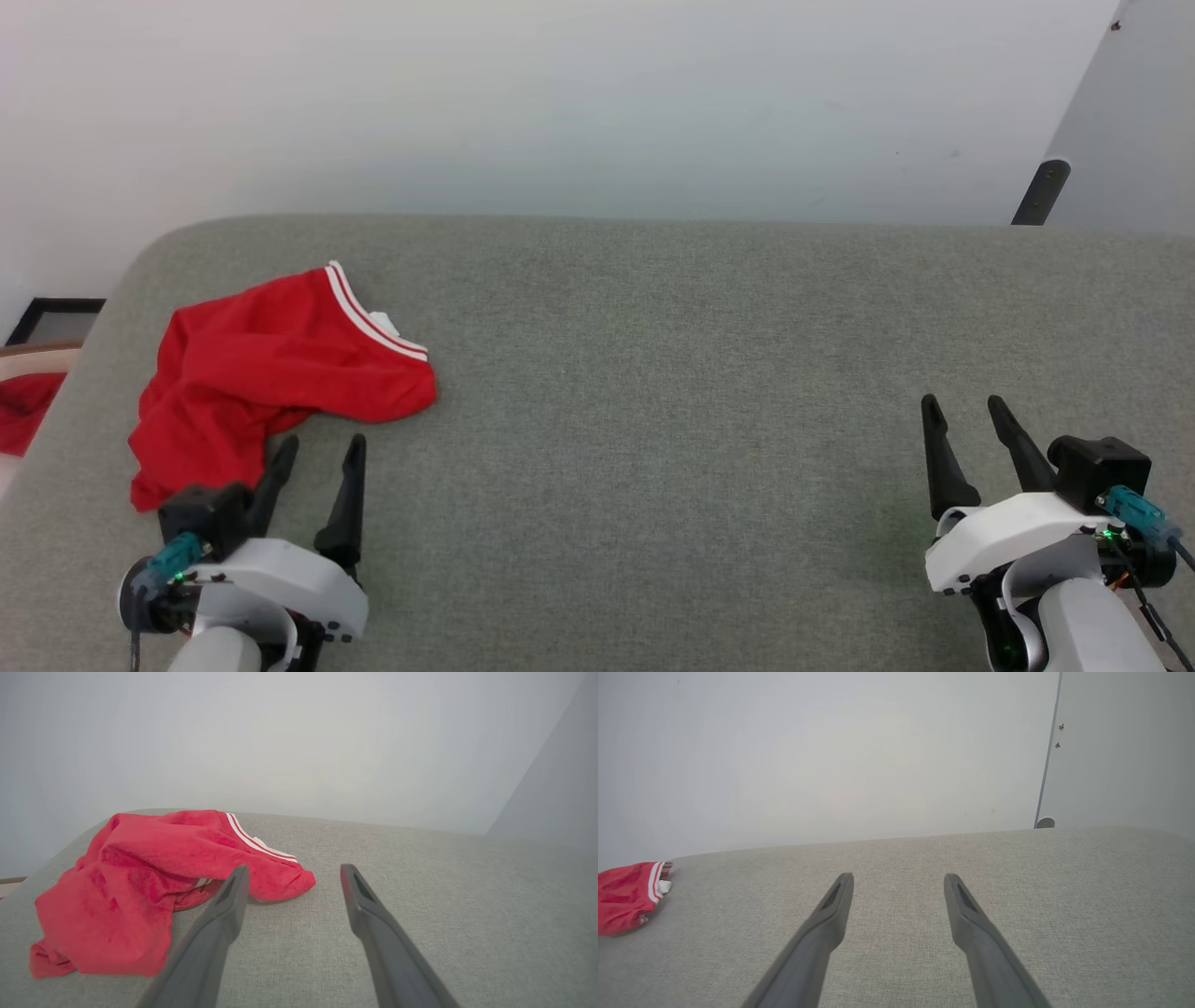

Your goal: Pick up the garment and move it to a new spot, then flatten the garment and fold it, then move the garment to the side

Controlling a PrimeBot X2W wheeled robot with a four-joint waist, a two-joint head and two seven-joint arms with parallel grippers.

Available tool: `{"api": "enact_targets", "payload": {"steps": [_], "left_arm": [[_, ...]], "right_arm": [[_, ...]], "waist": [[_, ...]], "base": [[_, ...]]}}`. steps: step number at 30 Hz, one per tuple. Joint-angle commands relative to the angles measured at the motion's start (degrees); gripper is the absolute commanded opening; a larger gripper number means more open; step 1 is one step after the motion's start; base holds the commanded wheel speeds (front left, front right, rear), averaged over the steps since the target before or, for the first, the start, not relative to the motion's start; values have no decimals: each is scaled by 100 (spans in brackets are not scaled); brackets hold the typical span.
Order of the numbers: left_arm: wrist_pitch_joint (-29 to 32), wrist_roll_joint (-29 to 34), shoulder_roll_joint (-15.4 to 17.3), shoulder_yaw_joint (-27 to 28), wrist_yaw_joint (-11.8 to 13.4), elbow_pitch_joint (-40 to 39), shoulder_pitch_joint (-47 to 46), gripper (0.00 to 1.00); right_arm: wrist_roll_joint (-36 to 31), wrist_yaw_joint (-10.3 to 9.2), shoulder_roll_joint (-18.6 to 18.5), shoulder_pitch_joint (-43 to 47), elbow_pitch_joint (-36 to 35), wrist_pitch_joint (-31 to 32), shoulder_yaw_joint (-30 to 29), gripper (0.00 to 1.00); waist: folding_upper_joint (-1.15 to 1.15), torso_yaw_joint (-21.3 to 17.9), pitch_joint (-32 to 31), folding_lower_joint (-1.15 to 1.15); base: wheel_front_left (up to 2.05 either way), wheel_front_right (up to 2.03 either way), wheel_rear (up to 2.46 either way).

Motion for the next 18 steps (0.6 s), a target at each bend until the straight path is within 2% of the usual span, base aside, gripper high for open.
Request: {"api": "enact_targets", "payload": {"steps": [1, 18], "left_arm": [[-41, 87, 51, -18, -14, 30, -65, 100], [-208, 270, 182, -131, -15, 333, -187, 100]], "right_arm": [[-103, 4, -14, -139, 2, -48, -20, 100], [-485, 4, 39, -60, 28, -225, -94, 100]], "waist": [[0, 2, -2, 0], [0, 37, 29, 0]], "base": [[0, 0, 0], [0, 0, 0]]}}
